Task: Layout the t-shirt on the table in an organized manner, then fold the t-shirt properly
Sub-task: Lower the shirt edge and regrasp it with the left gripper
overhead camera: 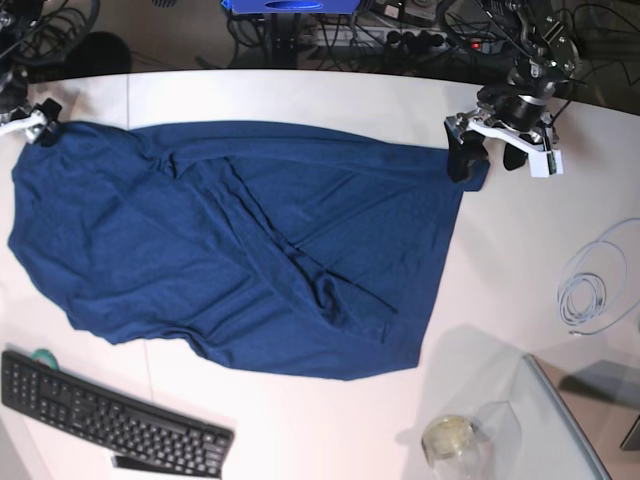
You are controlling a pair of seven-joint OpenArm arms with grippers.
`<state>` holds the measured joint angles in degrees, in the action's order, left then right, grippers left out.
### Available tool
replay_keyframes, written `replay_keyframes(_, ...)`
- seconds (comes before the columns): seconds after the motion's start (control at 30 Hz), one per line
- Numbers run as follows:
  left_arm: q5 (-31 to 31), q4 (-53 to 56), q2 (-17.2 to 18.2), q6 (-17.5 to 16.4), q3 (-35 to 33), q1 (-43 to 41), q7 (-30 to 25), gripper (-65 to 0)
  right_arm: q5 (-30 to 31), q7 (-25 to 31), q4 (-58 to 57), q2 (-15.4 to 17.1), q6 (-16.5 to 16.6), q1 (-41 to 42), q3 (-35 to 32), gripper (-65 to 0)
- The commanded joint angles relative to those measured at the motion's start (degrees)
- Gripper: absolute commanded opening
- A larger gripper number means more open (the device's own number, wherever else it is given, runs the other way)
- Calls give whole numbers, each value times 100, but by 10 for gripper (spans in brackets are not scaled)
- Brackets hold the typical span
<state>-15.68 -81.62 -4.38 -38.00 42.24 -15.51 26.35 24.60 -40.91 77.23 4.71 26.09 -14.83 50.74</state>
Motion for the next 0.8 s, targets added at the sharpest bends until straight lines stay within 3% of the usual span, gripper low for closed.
replay_keyframes(0.0,-89,9,38,-55,0,52,-125,-23,67,86,105,105,60,19,20,-224)
replay_keyframes(0.1,-89,264,65,-55,0,149,-125,-94,67,86,105,114,60,19,20,-224)
replay_keyframes(0.23,-115,316,73,-55,0,149,-125,-272,67,86,105,114,60,10,20,-224)
replay_keyframes(0.47,-89,-141,47,-55,35,87,-116,-525,67,86,105,114,60,19,20,-224)
replay_keyframes(0.6,-124,-281,47,-55,44,-71,-116,-597,67,86,70,122,60,28,20,-224)
replay_keyframes(0.77,-89,-62,65,-55,35,-62,-116,-638,67,86,61,114,60,72,20,-224)
